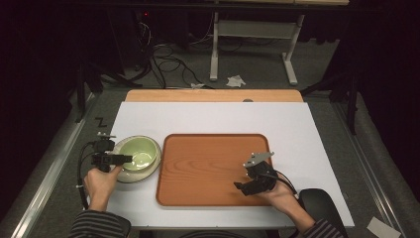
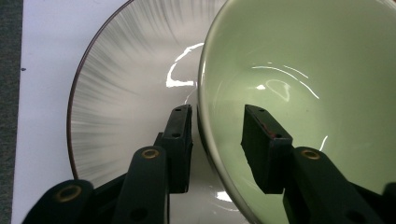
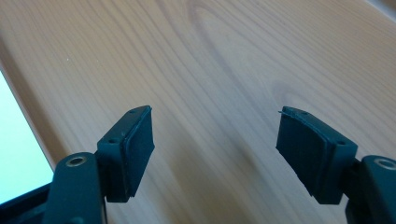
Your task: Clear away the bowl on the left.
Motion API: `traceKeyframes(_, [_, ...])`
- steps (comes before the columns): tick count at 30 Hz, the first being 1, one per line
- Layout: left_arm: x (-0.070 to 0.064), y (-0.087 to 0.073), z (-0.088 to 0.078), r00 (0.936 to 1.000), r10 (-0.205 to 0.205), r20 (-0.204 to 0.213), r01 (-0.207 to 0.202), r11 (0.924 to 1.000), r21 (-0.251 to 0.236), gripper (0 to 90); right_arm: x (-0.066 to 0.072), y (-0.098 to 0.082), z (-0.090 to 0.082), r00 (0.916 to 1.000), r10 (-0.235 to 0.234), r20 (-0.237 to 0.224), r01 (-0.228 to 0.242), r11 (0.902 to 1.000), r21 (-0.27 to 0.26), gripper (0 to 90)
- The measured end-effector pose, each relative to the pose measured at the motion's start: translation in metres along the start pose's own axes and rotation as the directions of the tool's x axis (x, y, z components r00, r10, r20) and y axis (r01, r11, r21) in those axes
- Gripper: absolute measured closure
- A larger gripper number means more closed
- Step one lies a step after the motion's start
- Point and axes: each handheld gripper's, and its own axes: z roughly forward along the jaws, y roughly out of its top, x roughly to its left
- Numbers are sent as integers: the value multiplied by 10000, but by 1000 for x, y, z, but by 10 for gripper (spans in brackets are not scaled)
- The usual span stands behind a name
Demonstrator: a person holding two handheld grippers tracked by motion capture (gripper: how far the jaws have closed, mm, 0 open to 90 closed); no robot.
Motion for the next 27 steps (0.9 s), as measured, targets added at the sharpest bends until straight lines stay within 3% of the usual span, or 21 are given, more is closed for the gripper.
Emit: traceKeyframes(27, [4, 1, 2, 9993, -351, 117, 346, 9988, 357, 802, -1, 0, 0, 10000, 5, 3, -5, 10000, -49, 290])
